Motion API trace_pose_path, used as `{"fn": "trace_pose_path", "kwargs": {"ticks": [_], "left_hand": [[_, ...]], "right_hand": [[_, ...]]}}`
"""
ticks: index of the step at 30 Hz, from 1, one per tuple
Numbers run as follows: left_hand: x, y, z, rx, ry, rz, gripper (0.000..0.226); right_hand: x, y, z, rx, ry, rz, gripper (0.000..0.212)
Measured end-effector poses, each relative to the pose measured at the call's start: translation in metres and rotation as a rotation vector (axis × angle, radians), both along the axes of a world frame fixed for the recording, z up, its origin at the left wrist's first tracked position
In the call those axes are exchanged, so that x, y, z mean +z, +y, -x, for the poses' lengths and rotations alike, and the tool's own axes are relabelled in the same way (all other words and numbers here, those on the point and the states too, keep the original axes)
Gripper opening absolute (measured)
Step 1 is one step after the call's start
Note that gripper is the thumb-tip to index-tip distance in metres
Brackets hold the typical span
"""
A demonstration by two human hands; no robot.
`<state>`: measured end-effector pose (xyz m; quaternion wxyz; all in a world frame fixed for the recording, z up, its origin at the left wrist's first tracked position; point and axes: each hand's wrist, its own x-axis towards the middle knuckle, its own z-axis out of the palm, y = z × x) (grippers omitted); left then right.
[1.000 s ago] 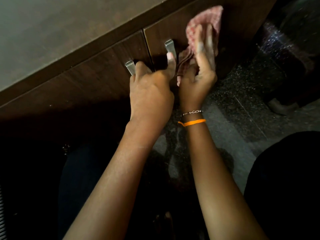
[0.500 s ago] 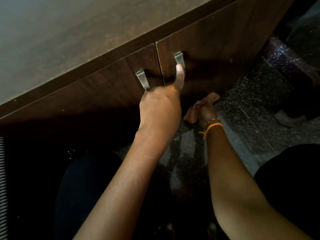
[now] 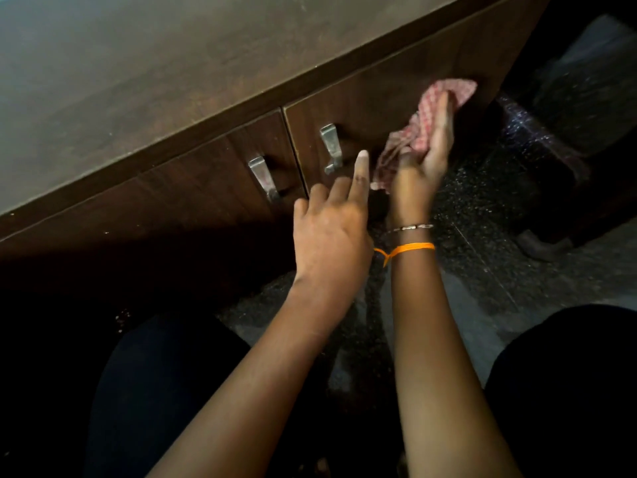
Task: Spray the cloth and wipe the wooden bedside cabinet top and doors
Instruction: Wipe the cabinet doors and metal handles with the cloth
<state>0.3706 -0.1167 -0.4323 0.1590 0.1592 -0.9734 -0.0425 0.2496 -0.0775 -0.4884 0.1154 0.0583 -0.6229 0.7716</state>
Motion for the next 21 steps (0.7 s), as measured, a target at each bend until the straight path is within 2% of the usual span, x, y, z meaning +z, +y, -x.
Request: {"fn": "trace_pose_path", "kwargs": {"ticks": [3,5,7,8,9,10,11,13,14,15,17,19,21], "left_hand": [[0.005,-0.001,0.006,-0.003,-0.028,-0.021,0.065],[0.008,-0.002,0.008,0.000,-0.038,-0.048,0.063],[0.010,-0.001,0.008,0.004,-0.023,-0.040,0.058],[0.011,-0.001,0.009,0.002,-0.020,-0.035,0.056],[0.010,-0.002,0.009,-0.002,-0.024,-0.029,0.053],[0.009,-0.004,0.009,-0.011,-0.031,-0.021,0.052],[0.008,-0.005,0.009,-0.019,-0.036,-0.014,0.050],[0.008,-0.008,0.010,-0.026,-0.026,0.004,0.049],[0.007,-0.008,0.011,-0.029,-0.023,0.008,0.049],[0.007,-0.008,0.012,-0.031,-0.025,0.010,0.049],[0.006,-0.004,0.013,-0.031,-0.027,0.023,0.050],[0.004,0.000,0.014,-0.040,-0.023,0.019,0.051],[0.002,0.000,0.015,-0.047,-0.008,-0.009,0.048]], "right_hand": [[0.001,0.002,-0.009,-0.052,0.125,-0.234,0.071],[-0.008,0.007,-0.004,-0.060,0.159,-0.215,0.065],[-0.044,0.012,0.025,-0.048,0.068,-0.154,0.063],[-0.064,0.021,0.043,-0.059,-0.011,-0.213,0.063],[-0.086,0.029,0.054,0.018,-0.155,-0.215,0.066],[-0.102,0.036,0.058,0.128,-0.367,-0.167,0.068],[-0.112,0.045,0.051,0.202,-0.549,-0.100,0.061],[-0.109,0.043,0.021,0.348,-0.779,0.028,0.031],[-0.103,0.038,0.003,0.388,-0.835,0.071,0.042],[-0.099,0.033,-0.014,0.416,-0.826,0.089,0.056],[-0.092,0.023,-0.024,0.340,-0.804,0.136,0.071],[-0.088,0.021,-0.006,0.217,-0.760,0.177,0.074],[-0.106,0.024,0.024,0.095,-0.609,0.115,0.067]]}}
